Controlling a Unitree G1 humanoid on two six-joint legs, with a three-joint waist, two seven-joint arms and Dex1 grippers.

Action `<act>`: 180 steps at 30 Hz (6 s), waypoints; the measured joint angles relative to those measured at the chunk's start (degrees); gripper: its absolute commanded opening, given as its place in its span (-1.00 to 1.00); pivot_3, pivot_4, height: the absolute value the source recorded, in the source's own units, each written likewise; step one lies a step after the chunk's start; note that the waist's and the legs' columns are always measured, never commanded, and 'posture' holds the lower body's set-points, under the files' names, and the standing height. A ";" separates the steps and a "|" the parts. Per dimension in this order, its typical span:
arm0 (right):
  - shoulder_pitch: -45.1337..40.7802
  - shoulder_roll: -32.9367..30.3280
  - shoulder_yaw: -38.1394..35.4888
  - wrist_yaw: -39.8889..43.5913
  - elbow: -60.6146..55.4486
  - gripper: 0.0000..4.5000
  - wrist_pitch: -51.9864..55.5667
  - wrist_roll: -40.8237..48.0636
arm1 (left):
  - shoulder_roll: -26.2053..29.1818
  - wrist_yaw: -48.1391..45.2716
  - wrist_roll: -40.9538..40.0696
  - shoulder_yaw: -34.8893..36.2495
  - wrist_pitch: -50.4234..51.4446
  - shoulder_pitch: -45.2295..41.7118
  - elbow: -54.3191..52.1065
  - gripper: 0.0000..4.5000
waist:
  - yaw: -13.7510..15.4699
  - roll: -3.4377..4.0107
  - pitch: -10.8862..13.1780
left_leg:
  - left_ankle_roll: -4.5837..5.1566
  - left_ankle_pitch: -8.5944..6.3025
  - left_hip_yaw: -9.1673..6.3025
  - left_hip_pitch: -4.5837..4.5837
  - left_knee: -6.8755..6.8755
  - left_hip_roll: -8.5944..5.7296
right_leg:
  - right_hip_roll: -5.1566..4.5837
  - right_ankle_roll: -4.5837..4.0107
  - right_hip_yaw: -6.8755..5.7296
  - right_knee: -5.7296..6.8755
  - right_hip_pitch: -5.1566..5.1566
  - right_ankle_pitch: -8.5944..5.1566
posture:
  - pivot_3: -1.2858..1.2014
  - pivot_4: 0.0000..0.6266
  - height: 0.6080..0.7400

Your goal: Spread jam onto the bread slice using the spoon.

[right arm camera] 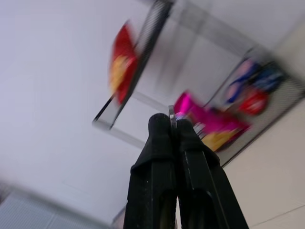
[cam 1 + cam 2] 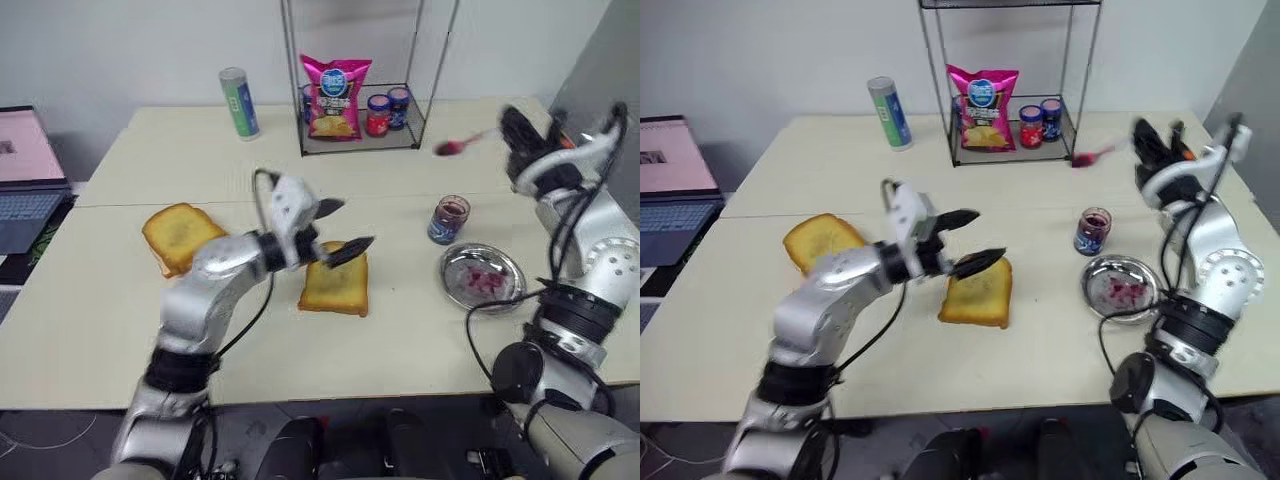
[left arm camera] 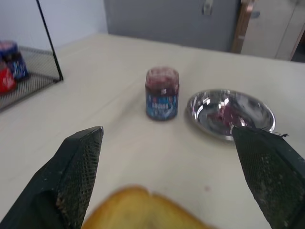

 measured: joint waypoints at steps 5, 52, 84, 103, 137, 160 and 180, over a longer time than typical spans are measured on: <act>2.61 -0.07 14.58 5.25 -5.59 -0.98 2.82 -5.14 | 4.46 2.04 -2.81 7.19 3.62 13.16 -10.58 1.00 | 0.32 0.00 -0.01 | 0.01 -0.01 0.08 0.00 0.02 -0.05 | 0.00 0.03 0.14 -0.18 0.02 0.01 | 0.03 -0.52 1.00; 15.19 10.54 18.57 24.30 3.51 -0.98 4.13 -30.77 | 6.46 7.76 -3.94 7.49 1.73 26.55 -18.16 1.00 | 2.73 -0.21 -0.13 | -0.05 0.04 -0.16 0.08 -0.08 -0.02 | -0.03 -0.17 -0.16 -0.39 0.12 0.10 | 0.03 -0.52 1.00; 12.01 10.38 14.23 21.28 5.15 -0.98 5.96 -22.81 | 6.87 7.58 -3.99 7.02 1.85 23.48 -16.08 1.00 | 2.54 -0.22 -0.13 | -0.04 0.04 -0.18 0.06 -0.13 0.00 | -0.03 -0.07 -0.23 -0.48 0.14 0.00 | 0.03 -0.52 1.00; 19.47 -0.60 16.09 27.83 5.56 -0.98 5.21 -26.76 | 7.48 6.43 -3.78 6.46 0.62 22.47 -14.27 1.00 | 2.87 -0.22 -0.14 | -0.04 0.04 -0.21 0.02 -0.12 -0.02 | -0.05 0.06 -0.26 -0.57 0.19 -0.05 | 0.03 -0.52 1.00; 26.37 -19.62 -2.46 11.60 -19.16 -0.98 9.70 -8.40 | 5.85 -14.04 -2.08 -15.72 -2.49 -14.82 4.26 1.00 | 4.25 -0.22 -0.11 | 0.21 -0.04 -0.24 -0.60 -0.05 -0.23 | -0.10 0.26 -0.37 -1.30 0.18 0.22 | 0.03 -0.52 1.00; 39.72 -17.42 -5.38 26.37 5.70 -0.31 -14.45 -26.98 | -4.51 -17.49 8.46 -22.72 -12.16 -17.57 16.10 1.00 | 2.83 -0.14 -0.12 | 0.46 0.05 0.01 -0.46 0.09 -0.18 | -0.07 0.37 -0.20 -1.09 0.18 0.43 | 0.03 -0.52 1.00; 38.84 -36.09 -1.42 35.46 -0.98 0.99 -9.53 -28.50 | 3.23 -18.61 6.62 -15.36 -7.37 -17.15 16.04 1.00 | 2.26 -0.03 -0.15 | 0.45 0.06 0.07 -0.42 0.11 -0.10 | -0.05 0.52 -0.24 -0.98 0.13 0.33 | 0.03 -0.52 1.00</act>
